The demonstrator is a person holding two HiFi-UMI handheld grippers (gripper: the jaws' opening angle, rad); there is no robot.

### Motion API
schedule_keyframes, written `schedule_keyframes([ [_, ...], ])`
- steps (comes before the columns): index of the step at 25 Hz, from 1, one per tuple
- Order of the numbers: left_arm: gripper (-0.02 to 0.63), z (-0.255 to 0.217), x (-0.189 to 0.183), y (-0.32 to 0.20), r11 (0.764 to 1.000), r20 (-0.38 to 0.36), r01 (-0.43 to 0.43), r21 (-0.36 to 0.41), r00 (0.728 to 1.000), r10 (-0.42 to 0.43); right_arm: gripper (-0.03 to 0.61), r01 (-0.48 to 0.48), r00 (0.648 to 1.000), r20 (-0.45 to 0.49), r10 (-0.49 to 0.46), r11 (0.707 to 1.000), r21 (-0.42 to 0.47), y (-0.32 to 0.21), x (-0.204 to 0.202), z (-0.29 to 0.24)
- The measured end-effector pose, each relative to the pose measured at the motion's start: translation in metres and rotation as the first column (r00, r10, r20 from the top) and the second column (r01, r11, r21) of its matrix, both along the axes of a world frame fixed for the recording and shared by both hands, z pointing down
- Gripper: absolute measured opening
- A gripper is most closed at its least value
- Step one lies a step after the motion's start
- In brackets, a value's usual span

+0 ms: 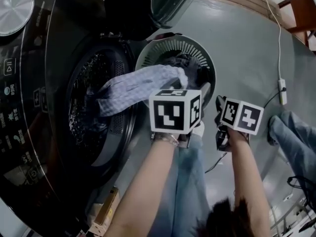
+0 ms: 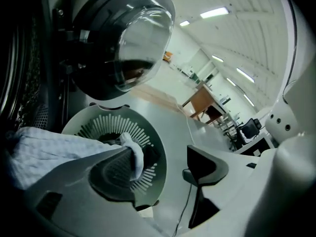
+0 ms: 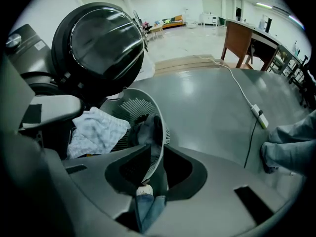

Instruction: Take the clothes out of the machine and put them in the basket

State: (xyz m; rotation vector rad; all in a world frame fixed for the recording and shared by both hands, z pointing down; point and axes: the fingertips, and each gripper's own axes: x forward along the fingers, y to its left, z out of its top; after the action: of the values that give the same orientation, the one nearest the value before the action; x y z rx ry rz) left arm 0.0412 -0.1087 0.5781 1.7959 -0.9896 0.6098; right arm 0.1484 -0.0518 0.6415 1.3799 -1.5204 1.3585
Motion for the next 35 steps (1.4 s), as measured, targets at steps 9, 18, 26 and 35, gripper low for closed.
schedule_keyframes([
  [9,0.487,0.051,-0.160,0.026,0.992,0.463,0.109,0.069,0.877,-0.128,0.078,0.106,0.994,0.010,-0.106,0.994,-0.031,0.020,-0.041,0.010],
  [18,0.508,0.078,-0.290,0.055,0.978,0.683,0.206,0.016,0.712,-0.161,0.078,0.197,0.980,0.024,-0.196,0.980,-0.033,0.024,-0.073,0.012],
  [26,0.506,0.100,-0.307,0.047,0.973,0.704,0.230,0.007,0.690,-0.168,0.072,0.237,0.971,0.041,-0.235,0.971,-0.040,0.026,-0.088,0.013],
  [35,0.428,0.111,-0.300,0.044,0.985,0.675,0.170,-0.026,0.730,-0.108,0.071,0.264,0.964,0.027,-0.263,0.963,-0.052,0.033,-0.079,0.017],
])
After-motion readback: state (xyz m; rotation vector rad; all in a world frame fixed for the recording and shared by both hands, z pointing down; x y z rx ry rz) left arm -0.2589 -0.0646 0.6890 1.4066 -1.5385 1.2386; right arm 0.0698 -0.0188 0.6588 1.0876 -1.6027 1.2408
